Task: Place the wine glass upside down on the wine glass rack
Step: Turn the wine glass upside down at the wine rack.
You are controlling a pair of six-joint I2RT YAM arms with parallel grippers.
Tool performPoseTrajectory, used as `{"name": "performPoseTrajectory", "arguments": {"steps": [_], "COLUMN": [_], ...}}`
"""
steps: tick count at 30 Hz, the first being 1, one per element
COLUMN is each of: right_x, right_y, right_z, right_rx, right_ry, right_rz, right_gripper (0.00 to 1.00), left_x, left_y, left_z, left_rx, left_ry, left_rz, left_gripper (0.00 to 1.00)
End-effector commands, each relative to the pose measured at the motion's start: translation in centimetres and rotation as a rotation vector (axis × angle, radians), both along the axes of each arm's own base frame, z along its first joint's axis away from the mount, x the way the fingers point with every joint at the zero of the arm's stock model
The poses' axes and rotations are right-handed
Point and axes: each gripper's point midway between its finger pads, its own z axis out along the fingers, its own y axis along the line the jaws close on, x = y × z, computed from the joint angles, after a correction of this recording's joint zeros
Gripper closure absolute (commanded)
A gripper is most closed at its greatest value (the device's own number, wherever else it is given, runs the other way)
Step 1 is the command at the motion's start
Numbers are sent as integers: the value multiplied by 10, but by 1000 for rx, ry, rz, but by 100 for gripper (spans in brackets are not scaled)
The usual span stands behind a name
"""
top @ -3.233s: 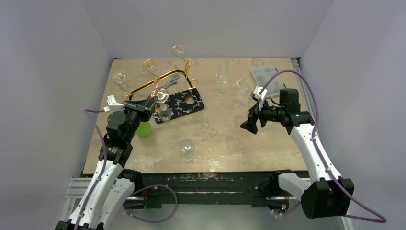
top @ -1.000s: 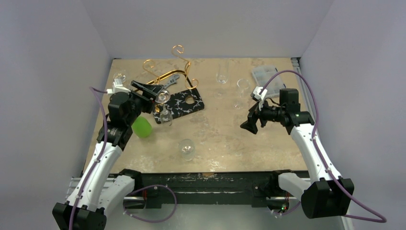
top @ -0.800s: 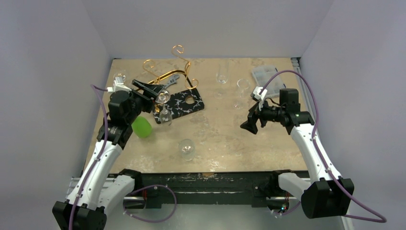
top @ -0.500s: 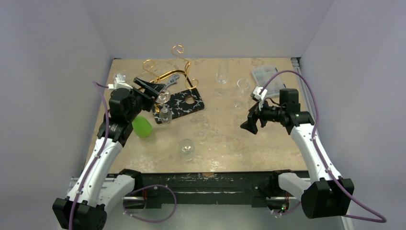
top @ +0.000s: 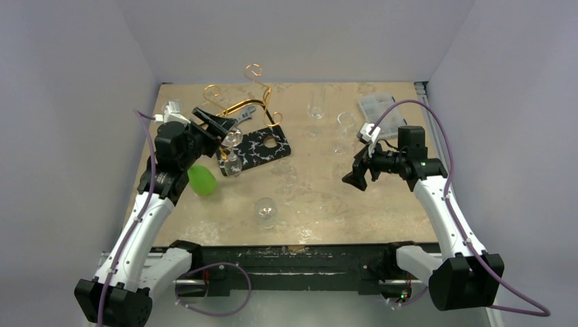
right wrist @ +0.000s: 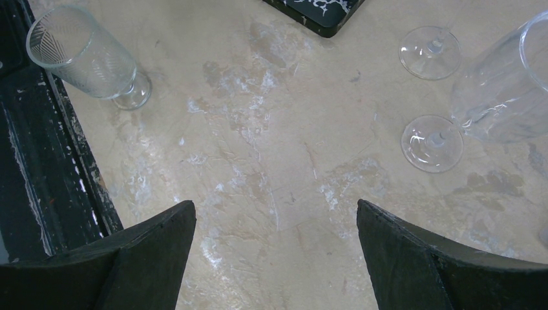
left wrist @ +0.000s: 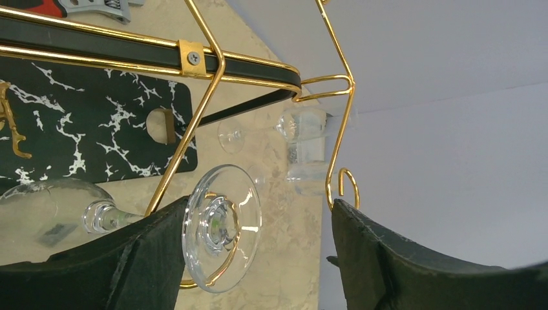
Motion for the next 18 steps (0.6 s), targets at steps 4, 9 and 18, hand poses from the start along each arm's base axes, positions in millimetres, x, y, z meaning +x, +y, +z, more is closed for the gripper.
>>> {"name": "performPoseTrajectory", "arguments": {"steps": [4, 9, 18], "right_x": [-1, -1, -1], "right_y": [1, 0, 1], "right_z": [7, 7, 7], "right_rx": [5, 4, 4], "right_ry": [-31, -32, -33], "right_rz": [13, 13, 15], "right_gripper": [9, 9, 9], "left_x": [3, 4, 5], "left_y": [-2, -2, 2], "left_z": [32, 33, 36], "left_rx": [40, 44, 80], "left_ry": [-97, -97, -103], "left_rz": [-29, -31, -17], "left_gripper": [25, 24, 24]}}
